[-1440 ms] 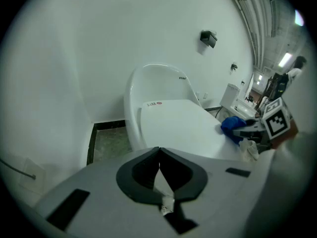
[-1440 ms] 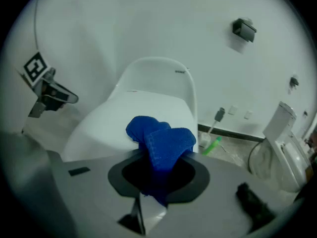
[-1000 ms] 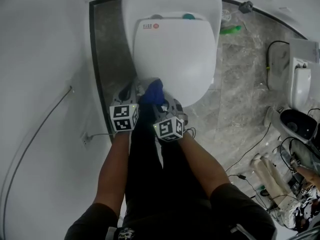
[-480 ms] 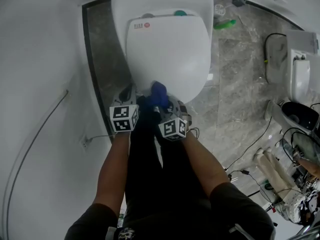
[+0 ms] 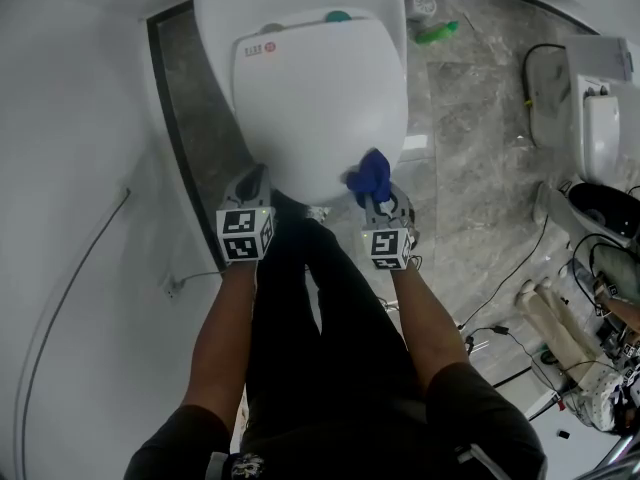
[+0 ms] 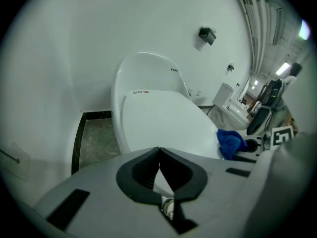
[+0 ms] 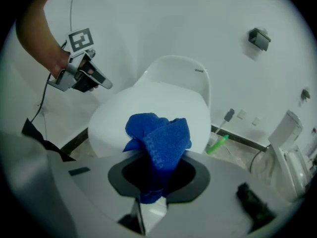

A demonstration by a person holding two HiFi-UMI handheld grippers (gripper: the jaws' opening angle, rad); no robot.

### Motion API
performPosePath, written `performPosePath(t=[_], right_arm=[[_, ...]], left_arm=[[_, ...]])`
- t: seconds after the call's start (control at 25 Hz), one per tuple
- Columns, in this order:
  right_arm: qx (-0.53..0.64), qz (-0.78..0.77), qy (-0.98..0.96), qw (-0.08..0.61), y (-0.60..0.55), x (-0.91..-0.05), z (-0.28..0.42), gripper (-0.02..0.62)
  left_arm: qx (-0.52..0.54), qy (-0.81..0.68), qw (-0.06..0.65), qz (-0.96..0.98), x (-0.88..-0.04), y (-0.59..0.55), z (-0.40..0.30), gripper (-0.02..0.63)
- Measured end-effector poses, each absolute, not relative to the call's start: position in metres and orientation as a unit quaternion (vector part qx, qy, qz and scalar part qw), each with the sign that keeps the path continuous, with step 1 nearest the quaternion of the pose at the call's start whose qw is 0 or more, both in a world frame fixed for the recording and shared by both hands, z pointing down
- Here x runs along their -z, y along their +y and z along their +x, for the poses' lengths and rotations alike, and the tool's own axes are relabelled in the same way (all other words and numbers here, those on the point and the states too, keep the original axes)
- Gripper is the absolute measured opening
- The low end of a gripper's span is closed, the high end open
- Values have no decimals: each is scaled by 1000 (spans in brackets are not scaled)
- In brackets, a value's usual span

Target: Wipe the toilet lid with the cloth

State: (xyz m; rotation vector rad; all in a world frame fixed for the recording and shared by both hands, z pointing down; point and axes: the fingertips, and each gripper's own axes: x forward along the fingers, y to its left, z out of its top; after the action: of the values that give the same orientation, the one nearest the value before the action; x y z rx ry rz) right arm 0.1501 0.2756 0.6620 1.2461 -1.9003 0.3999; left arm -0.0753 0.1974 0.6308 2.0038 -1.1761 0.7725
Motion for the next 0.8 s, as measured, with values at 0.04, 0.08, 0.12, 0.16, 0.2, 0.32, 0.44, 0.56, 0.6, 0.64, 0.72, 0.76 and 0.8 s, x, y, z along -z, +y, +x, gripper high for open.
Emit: performPosePath(t=[0.04, 0.08, 0.12, 0.16, 0.2, 0.32, 0.44, 0.56, 0.6, 0.64, 0.72, 0.76, 0.8], right_arm=[[-164, 508, -740, 410, 277, -664, 165, 72], [-171, 523, -725, 414, 277, -667, 179, 73], [-178, 538, -711, 416, 275, -669, 193, 73], [-185, 551, -699, 417, 273, -672, 205, 72], [-189, 561, -689, 418, 269, -674, 215, 72], [-195, 579, -673, 417, 259, -671, 232, 74], [-186, 590, -675, 403, 249, -647, 225, 74], [-161, 589, -696, 379, 236, -599, 198, 74], [-154, 588, -703, 370, 232, -581, 190, 74], [-147, 587, -709, 361, 226, -562, 181, 74], [-136, 589, -719, 343, 214, -527, 164, 74], [-133, 591, -722, 334, 209, -511, 155, 74], [-133, 595, -724, 323, 203, -495, 145, 74]], left_arm=[[-297, -449, 339, 772, -628, 199, -74, 12], [-295, -447, 338, 774, -626, 200, -72, 12], [-294, -445, 338, 775, -625, 201, -70, 12], [-292, -443, 339, 777, -625, 202, -69, 11], [-292, -442, 340, 777, -626, 204, -67, 12], [-293, -437, 343, 778, -630, 213, -63, 12], [-289, -433, 340, 784, -620, 217, -65, 12], [-281, -433, 334, 789, -596, 217, -73, 12], [-276, -437, 335, 788, -587, 215, -76, 12], [-268, -447, 338, 783, -577, 212, -80, 12], [-235, -481, 354, 767, -551, 198, -95, 12], [-215, -496, 363, 759, -537, 192, -102, 12], [-200, -503, 365, 757, -523, 186, -107, 11]])
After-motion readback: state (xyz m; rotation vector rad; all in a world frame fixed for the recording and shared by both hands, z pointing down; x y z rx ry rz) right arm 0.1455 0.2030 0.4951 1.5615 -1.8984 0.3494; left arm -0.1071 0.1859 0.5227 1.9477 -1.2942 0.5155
